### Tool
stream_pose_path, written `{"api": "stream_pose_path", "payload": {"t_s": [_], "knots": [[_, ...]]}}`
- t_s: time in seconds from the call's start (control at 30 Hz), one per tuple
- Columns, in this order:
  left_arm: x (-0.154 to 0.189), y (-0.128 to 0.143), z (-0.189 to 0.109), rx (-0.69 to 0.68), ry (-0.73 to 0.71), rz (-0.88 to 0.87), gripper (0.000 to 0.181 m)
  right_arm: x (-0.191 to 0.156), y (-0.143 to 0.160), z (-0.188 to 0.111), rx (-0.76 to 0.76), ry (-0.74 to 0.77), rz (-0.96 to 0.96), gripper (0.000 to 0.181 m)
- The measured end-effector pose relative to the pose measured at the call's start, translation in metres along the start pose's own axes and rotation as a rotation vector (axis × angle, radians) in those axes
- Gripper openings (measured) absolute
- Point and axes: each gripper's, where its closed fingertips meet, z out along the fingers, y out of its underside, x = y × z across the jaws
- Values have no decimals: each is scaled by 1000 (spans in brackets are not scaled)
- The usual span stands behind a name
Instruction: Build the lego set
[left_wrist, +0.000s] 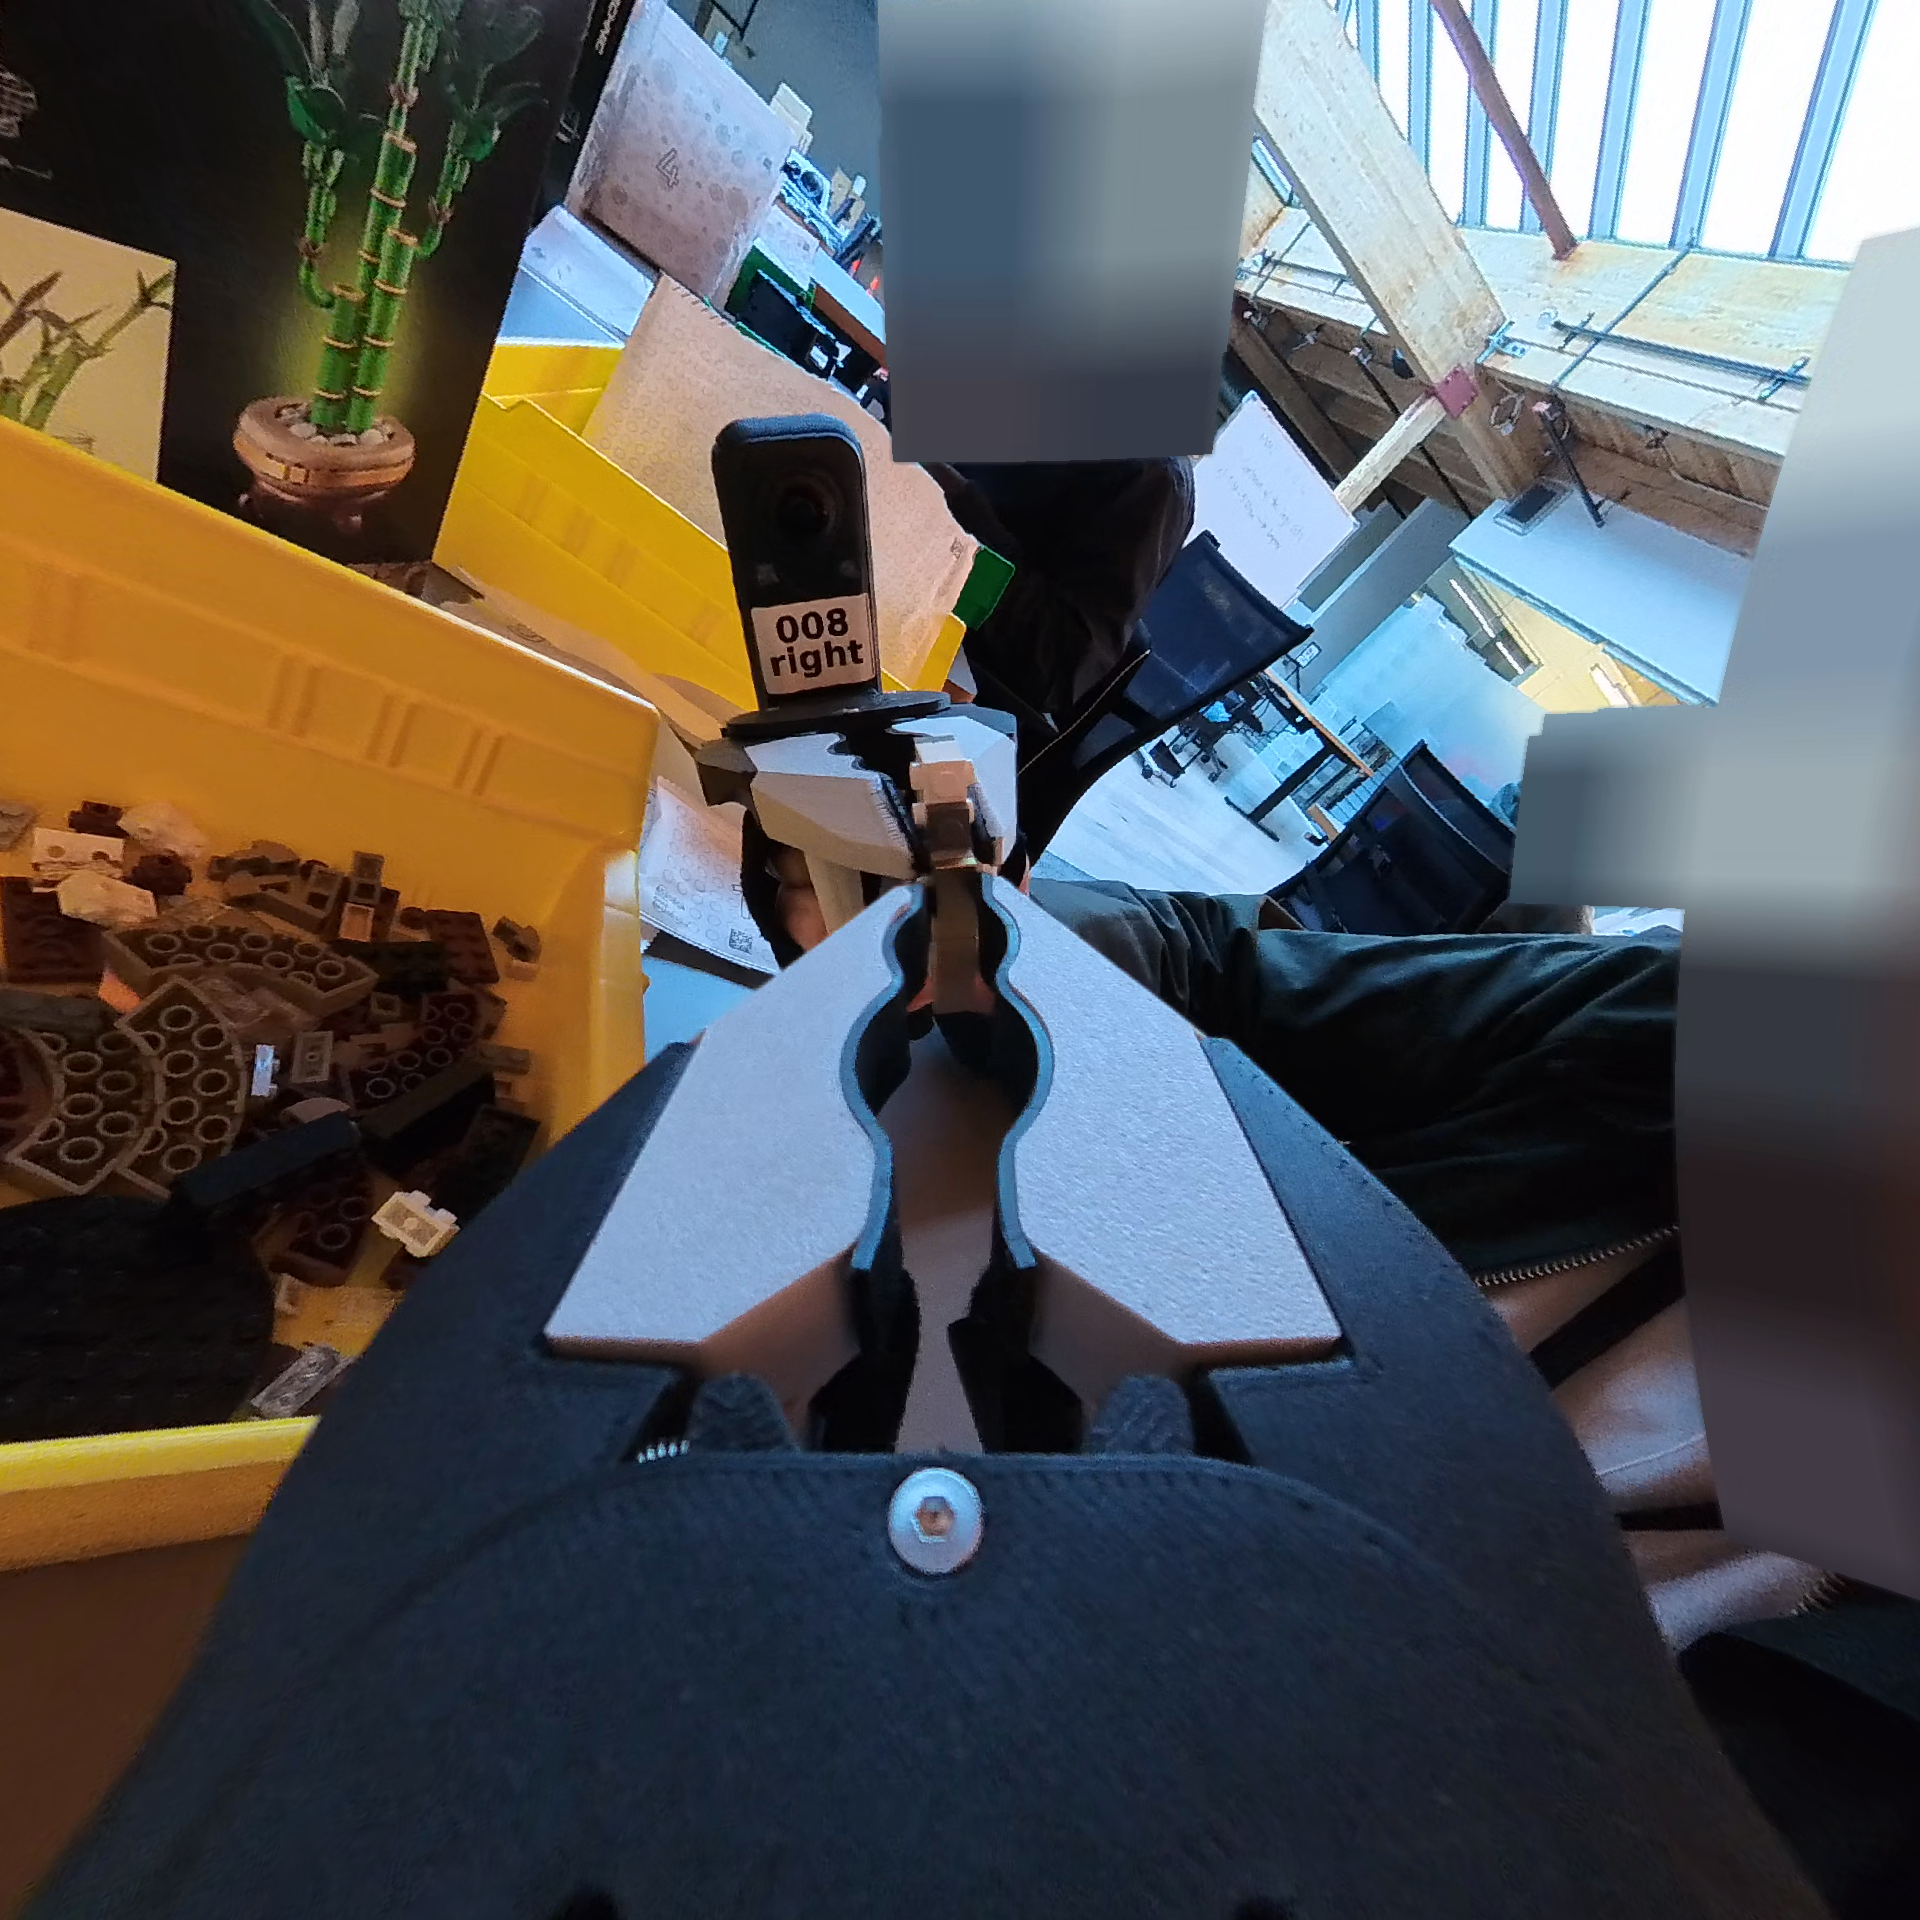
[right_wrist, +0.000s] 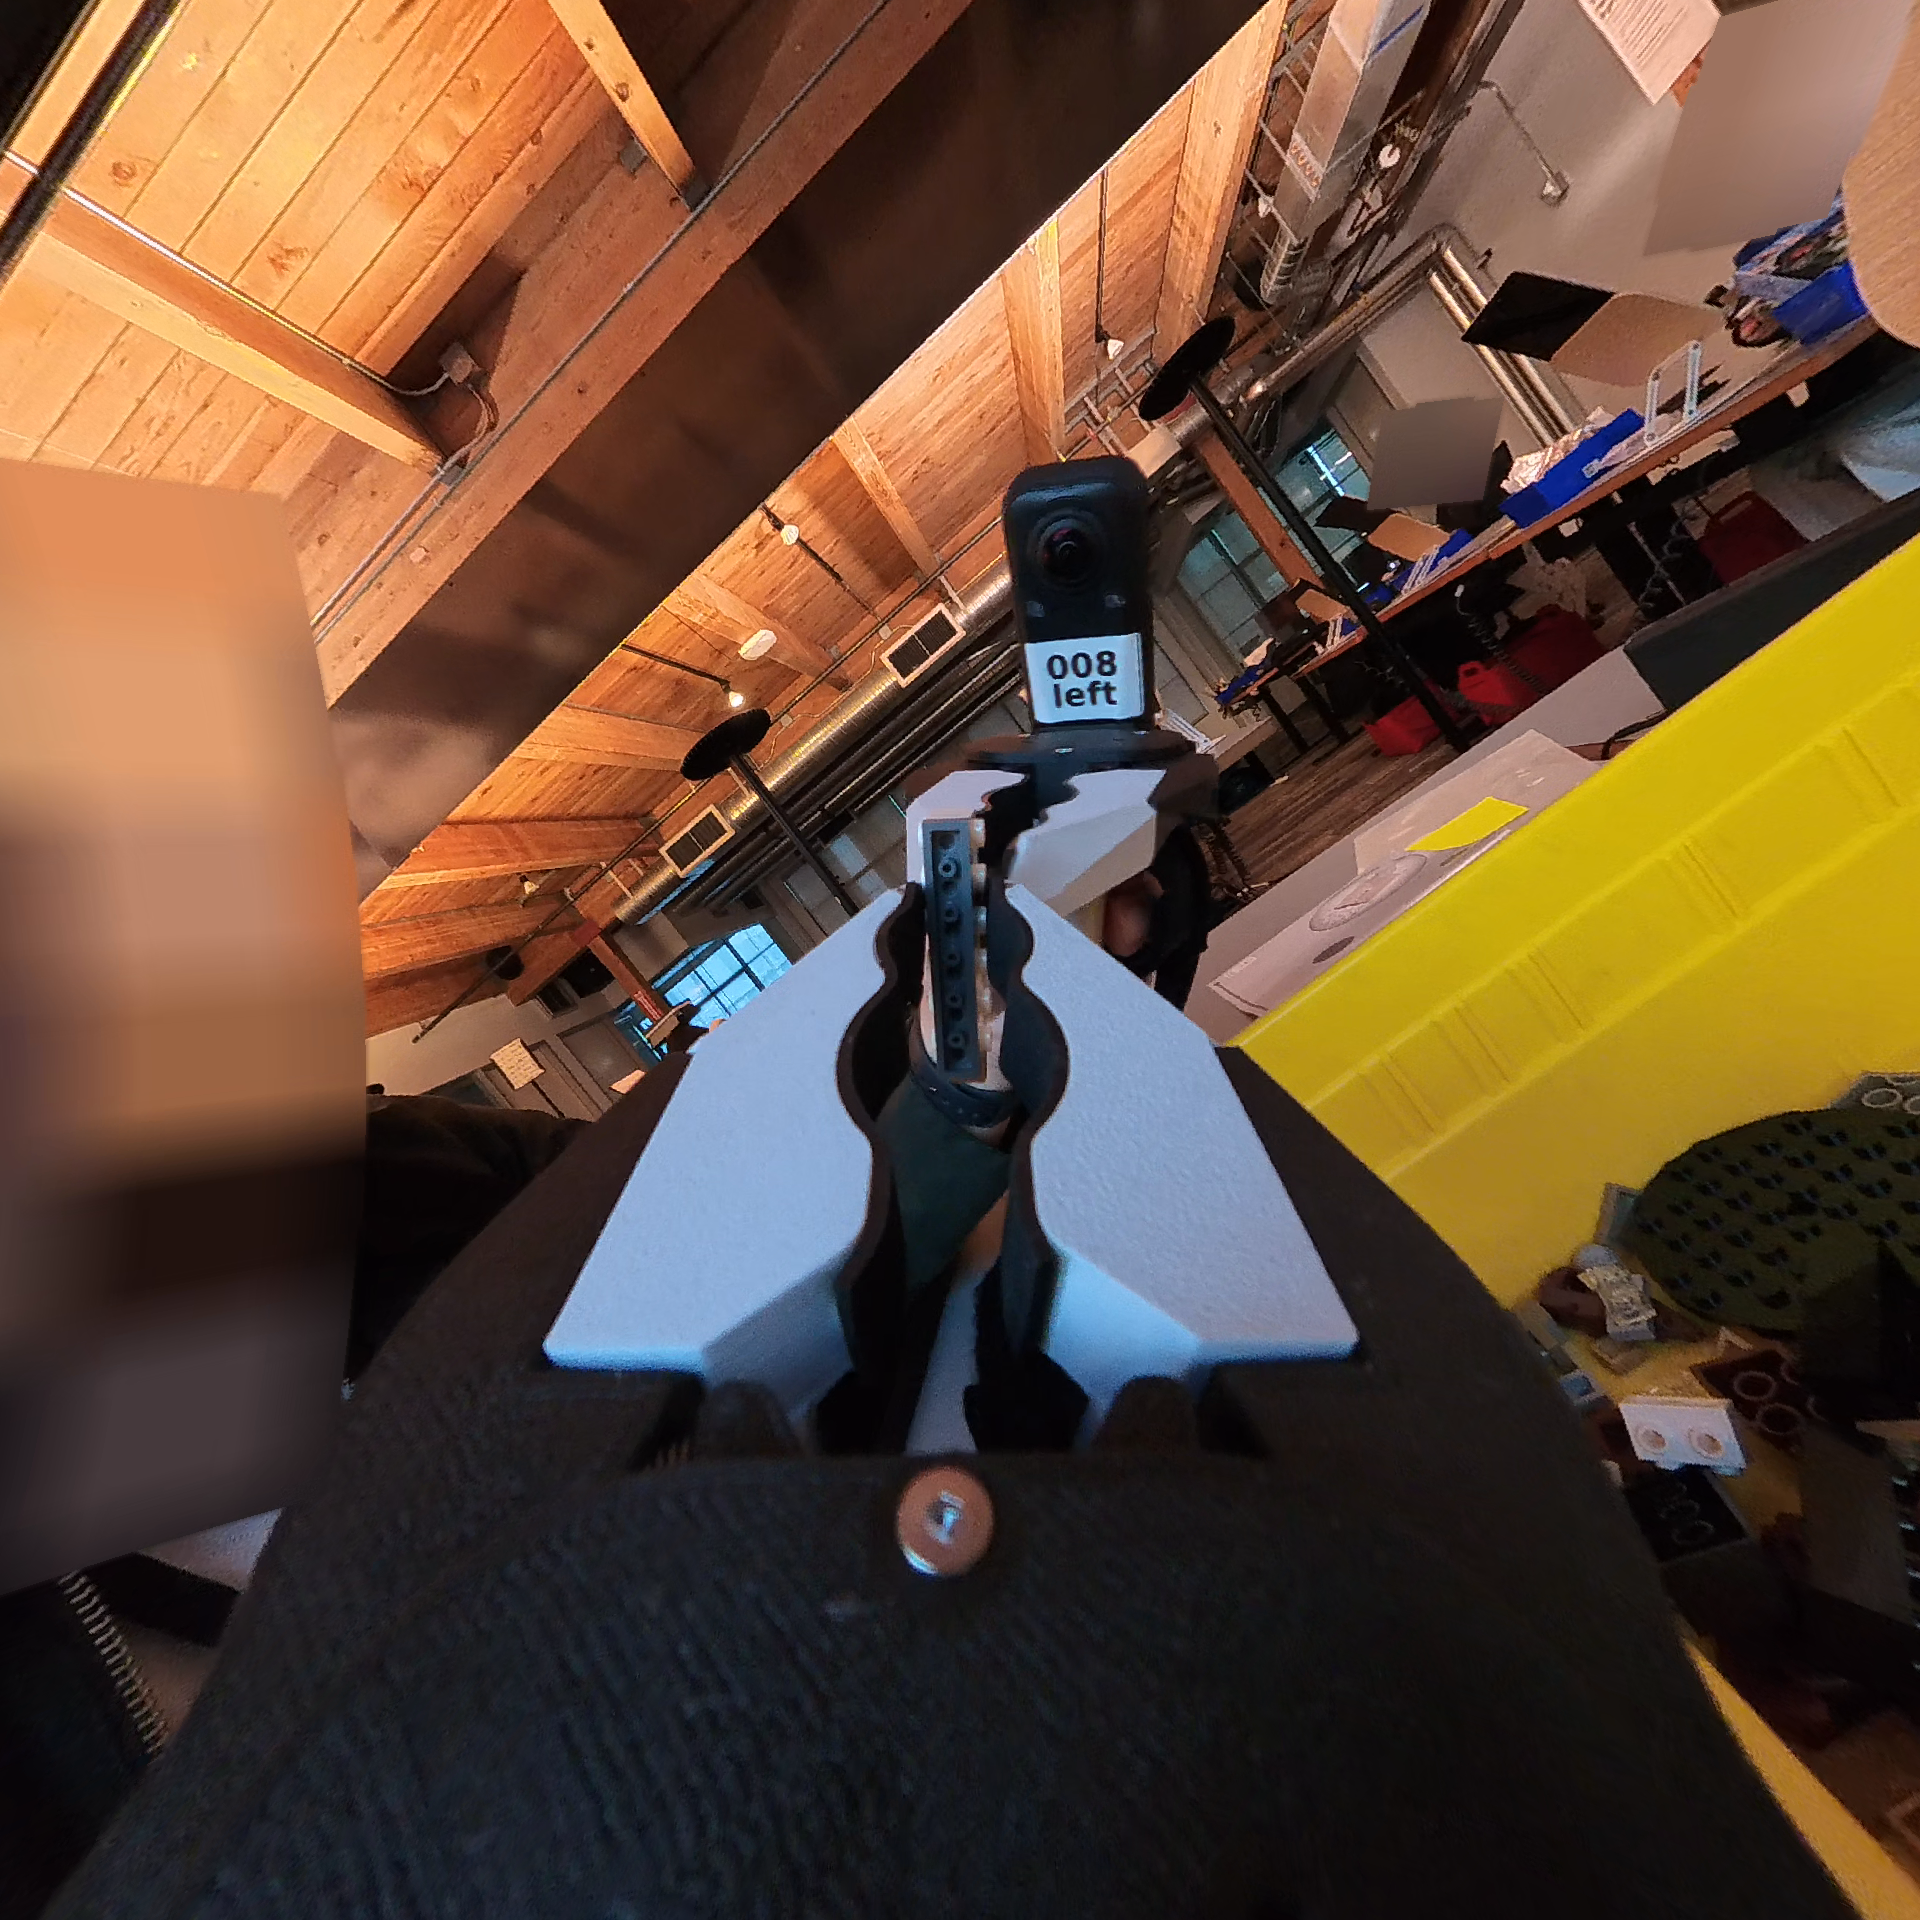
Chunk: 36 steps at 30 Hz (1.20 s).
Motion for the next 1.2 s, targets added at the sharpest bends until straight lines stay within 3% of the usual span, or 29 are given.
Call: {"api": "stream_pose_path", "payload": {"t_s": [0.17,0.5,0.77,0.83,1.03,1.2], "knots": [[2,2,-1,-22,-14,32,5,0,2,0,-12,-3,6,9],[36,-11,-3,77,264,-65,5,-30,-9,0,58,-213,107,9],[30,-9,-8,68,250,-55,5,-29,-2,0,-2,-235,130,8],[30,-10,-12,64,238,-50,5,-28,23,6,-163,-230,160,8],[1,3,-27,-96,-63,-17,6,9,145,-2,-860,71,-17,10],[-1,11,-33,-196,-184,64,6,31,170,-9,-981,185,-103,10]]}}
